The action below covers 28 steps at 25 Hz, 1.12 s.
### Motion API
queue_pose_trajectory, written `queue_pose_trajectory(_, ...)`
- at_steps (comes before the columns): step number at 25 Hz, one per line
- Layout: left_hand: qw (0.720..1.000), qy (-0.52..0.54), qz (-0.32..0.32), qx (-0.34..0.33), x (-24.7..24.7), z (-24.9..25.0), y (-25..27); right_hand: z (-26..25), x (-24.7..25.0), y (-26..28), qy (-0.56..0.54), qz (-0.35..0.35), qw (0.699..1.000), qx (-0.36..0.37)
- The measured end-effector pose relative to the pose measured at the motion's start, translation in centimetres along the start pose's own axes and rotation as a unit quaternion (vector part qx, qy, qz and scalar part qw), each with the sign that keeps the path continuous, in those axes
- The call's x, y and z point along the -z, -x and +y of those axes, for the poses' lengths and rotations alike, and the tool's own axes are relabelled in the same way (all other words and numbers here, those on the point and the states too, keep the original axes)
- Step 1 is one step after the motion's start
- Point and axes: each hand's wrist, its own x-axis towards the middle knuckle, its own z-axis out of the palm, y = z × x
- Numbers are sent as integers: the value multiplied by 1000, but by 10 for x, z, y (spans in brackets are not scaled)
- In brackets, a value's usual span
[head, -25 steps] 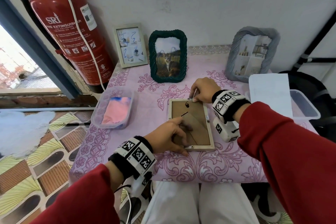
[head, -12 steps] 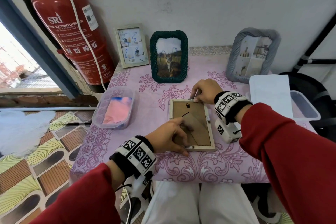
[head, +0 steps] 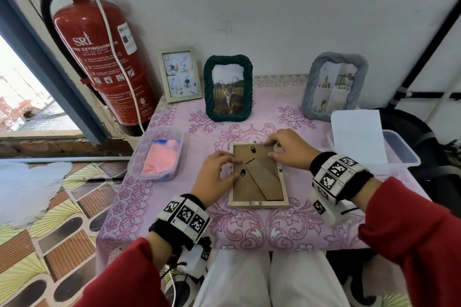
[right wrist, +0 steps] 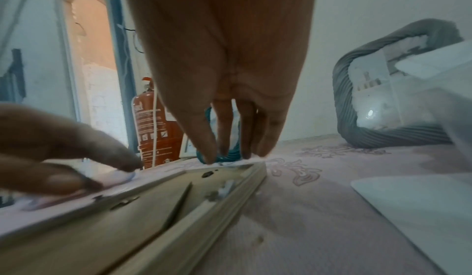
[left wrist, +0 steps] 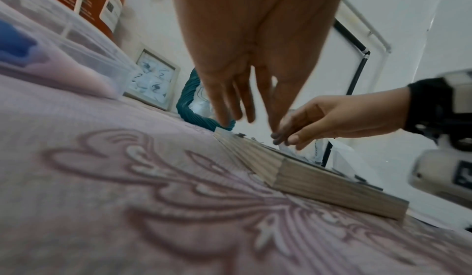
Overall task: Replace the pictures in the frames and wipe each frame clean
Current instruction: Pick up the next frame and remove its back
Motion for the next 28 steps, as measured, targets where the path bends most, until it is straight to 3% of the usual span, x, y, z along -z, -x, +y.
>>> queue_pose_trajectory(2, 998, -13, 16, 56, 1, -3, -1, -6, -4, 15, -27, 17, 999, -9)
queue_pose_trajectory(5, 992, 38, -18, 115, -3, -4, 3, -17, -13, 31, -39, -44, 997, -42)
queue_pose_trajectory(12, 991, 50, -13, 126, -5, -4, 6, -29, -32, 43, 44, -76, 994, -72)
queue_pose_trajectory(22, 990, 64, 6, 123, -10, -1, 8, -25, -32, 48, -35, -34, 997, -67)
queue_pose_trajectory(28, 959, 234, -13, 162, -14, 9, 7, -16, -30, 50, -81, -7, 995, -57)
